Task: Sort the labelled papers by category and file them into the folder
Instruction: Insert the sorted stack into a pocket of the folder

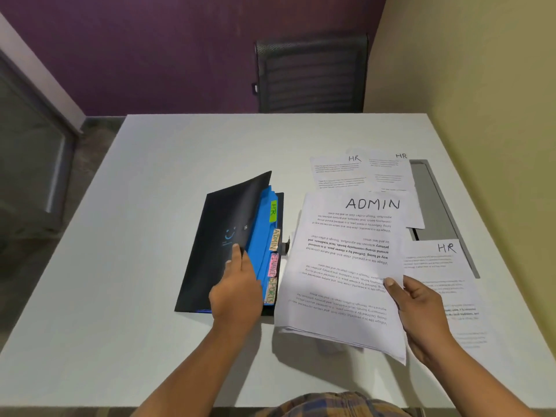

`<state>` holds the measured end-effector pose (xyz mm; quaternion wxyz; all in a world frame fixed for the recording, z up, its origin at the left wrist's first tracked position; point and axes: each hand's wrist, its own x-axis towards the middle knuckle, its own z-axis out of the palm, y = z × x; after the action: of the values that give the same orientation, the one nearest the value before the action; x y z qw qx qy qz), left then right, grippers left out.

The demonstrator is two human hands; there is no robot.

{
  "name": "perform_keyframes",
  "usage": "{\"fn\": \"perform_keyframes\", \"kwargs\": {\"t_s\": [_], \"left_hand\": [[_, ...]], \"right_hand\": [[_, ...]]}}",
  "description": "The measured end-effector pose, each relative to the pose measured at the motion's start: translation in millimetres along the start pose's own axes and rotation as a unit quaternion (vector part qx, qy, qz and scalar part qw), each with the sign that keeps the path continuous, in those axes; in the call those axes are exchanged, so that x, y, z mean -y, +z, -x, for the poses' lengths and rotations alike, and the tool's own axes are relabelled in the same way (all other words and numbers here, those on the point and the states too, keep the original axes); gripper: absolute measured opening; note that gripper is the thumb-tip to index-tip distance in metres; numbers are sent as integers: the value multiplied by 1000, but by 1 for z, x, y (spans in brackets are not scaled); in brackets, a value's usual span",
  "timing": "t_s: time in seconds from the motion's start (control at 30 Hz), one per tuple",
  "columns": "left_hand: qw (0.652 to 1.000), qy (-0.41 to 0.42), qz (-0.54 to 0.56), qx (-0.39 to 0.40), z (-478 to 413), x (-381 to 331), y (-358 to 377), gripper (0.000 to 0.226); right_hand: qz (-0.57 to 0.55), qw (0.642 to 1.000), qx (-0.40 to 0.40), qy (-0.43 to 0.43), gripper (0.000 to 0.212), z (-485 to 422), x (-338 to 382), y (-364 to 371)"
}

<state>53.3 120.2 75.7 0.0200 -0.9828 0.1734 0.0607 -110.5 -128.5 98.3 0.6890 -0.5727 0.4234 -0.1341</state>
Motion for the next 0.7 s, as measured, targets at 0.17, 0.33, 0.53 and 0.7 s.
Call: {"fn": "perform_keyframes", "kwargs": {"t_s": [0.17, 0.33, 0.53, 0.7], "left_hand": [[991, -21, 130, -12, 1, 4, -1, 70], [972, -1, 233, -2, 0, 11, 6, 76], [958, 28, 285, 30, -3, 14, 15, 81], [953, 32, 298, 36, -1, 15, 19, 83]], "right_hand": [[8, 1000, 11, -22, 14, -4, 10, 14], [58, 994, -14, -90, 15, -14, 20, 39], [149, 974, -39, -166, 23, -27, 22, 75], [198, 965, 23, -171, 11, -30, 20, 105]]}}
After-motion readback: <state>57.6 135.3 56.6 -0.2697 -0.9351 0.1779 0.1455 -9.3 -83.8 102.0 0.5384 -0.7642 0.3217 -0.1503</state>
